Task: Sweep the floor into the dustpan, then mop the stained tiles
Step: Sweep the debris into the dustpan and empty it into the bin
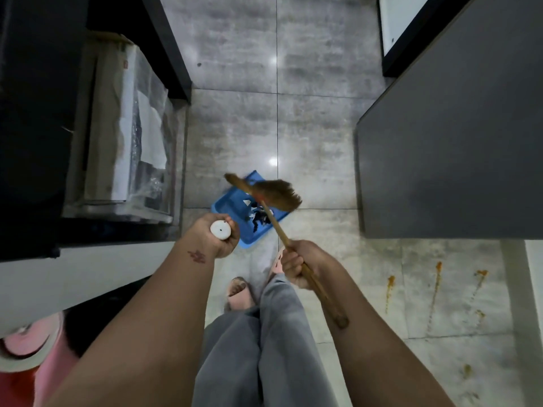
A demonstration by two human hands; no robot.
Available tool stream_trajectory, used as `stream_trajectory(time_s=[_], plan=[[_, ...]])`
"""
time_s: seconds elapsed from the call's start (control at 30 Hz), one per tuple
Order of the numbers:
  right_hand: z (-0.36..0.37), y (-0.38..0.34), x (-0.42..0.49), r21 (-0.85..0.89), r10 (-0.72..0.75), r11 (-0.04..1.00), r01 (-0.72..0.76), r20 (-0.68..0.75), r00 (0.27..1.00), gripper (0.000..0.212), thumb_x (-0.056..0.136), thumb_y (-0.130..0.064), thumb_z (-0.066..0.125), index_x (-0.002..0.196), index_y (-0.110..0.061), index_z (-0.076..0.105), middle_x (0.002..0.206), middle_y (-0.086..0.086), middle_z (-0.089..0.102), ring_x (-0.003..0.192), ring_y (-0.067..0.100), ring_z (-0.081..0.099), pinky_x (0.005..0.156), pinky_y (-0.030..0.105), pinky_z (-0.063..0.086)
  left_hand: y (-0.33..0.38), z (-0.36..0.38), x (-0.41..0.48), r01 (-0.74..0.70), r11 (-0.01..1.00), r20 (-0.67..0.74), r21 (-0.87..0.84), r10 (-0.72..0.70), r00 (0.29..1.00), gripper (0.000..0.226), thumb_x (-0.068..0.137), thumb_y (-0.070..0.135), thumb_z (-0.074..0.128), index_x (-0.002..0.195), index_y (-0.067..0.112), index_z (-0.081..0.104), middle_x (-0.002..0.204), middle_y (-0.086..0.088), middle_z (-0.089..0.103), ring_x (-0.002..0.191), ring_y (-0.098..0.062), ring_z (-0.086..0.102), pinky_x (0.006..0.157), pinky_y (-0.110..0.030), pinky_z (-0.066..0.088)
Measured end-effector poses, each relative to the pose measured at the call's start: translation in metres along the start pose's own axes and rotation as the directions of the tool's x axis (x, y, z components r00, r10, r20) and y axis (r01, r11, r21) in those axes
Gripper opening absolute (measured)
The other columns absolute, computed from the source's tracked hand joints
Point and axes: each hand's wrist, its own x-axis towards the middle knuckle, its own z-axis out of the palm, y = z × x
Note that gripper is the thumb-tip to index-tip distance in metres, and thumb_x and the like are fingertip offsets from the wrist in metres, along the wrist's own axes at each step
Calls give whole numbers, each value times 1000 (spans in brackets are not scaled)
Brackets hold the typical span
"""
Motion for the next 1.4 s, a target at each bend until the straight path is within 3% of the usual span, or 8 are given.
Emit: stream_trajectory(time_s=[0.1,0.23,0.5,0.87,1.07,1.2,1.4], plan=[[-2,31,-7,-39,13,999,-12,11,1000,61,104,-36,28,48,-15,41,38,-6,30,24,4,27,25,12,20,-7,-2,-4,-5,1000,-4,5,5,1000,21,89,9,54,70,8,46,40,-5,45,27,-15,45,31,-17,42],[-2,66,-27,-36,3,999,-3,19,1000,50,104,-38,30,59,-18,37,38,-7,29,24,3,27,25,12,20,-23,-21,-12,15,1000,47,19,-16,999,17,90,13,56,77,8,46,41,-6,47,27,-16,47,30,-17,42],[-19,116,-68,-16,-4,1000,4,13,1000,53,105,-34,32,56,-15,40,40,-7,29,25,3,27,27,12,20,-57,-72,-39,-4,1000,79,-8,4,997,22,90,11,55,71,8,45,41,-6,47,28,-16,48,31,-18,43],[-74,217,-107,-152,-54,987,59,38,998,54,105,-35,31,57,-13,42,40,-6,29,24,4,28,24,12,23,-179,-169,-86,-60,992,249,-108,85,965,25,95,15,49,72,7,45,42,-5,45,29,-14,46,30,-18,42],[-105,284,-141,-155,-38,987,51,89,995,47,104,-38,32,64,-14,42,39,-6,31,23,5,29,24,12,23,-240,-232,-118,-68,989,292,-129,104,951,19,94,13,50,77,8,44,44,-3,42,30,-12,45,30,-18,41],[-113,325,-155,-131,-42,990,58,127,991,45,104,-37,34,65,-13,42,39,-6,31,23,5,29,24,12,23,-263,-271,-141,-88,989,330,-121,124,936,7,94,11,49,91,8,43,45,-3,41,30,-13,45,31,-19,43],[-107,395,-166,-132,-61,988,83,169,984,46,104,-36,34,65,-13,42,39,-6,32,23,5,30,23,12,24,-293,-344,-172,-106,989,385,-105,138,912,11,95,13,46,98,3,44,45,-4,40,29,-12,44,29,-18,42]])
